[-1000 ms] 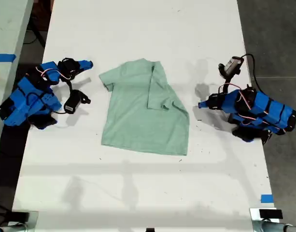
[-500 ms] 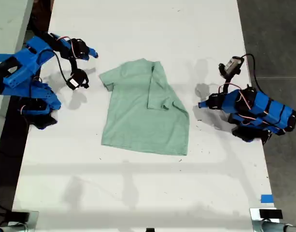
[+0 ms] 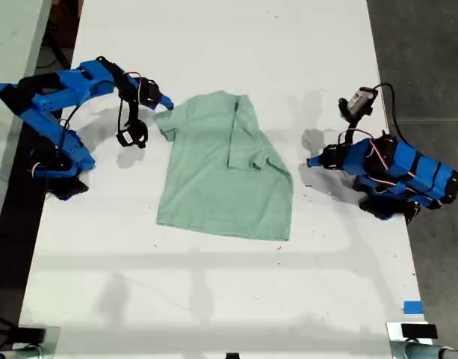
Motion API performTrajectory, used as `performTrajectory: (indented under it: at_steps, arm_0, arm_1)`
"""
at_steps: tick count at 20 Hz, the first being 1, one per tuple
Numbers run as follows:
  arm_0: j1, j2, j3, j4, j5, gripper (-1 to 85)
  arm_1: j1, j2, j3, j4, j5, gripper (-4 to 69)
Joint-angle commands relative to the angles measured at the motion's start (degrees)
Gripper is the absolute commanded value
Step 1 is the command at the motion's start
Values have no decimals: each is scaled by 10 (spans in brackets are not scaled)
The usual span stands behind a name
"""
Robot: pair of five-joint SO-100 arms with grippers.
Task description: Fold t shirt
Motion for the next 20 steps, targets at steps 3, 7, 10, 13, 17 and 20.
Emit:
performTrajectory:
  at_steps: [3, 7, 10, 13, 17, 20]
  arm_0:
    - [4, -95, -47, -15, 4, 38]
    - [4, -156, -64, -11, -1, -3]
    - [34, -125, -95, 25, -7, -3]
    - [76, -55, -170, 98, -18, -3]
    - [149, -20, -349, 218, -46, -3]
    - [216, -58, -476, 256, -66, -3]
  arm_1:
    - [2, 6, 24, 1, 9, -2]
    - [2, 6, 24, 1, 9, -2]
    - [2, 6, 24, 1, 9, -2]
    - [2, 6, 24, 2, 9, -2]
    - [3, 6, 24, 2, 9, -2]
    - [3, 6, 24, 2, 9, -2]
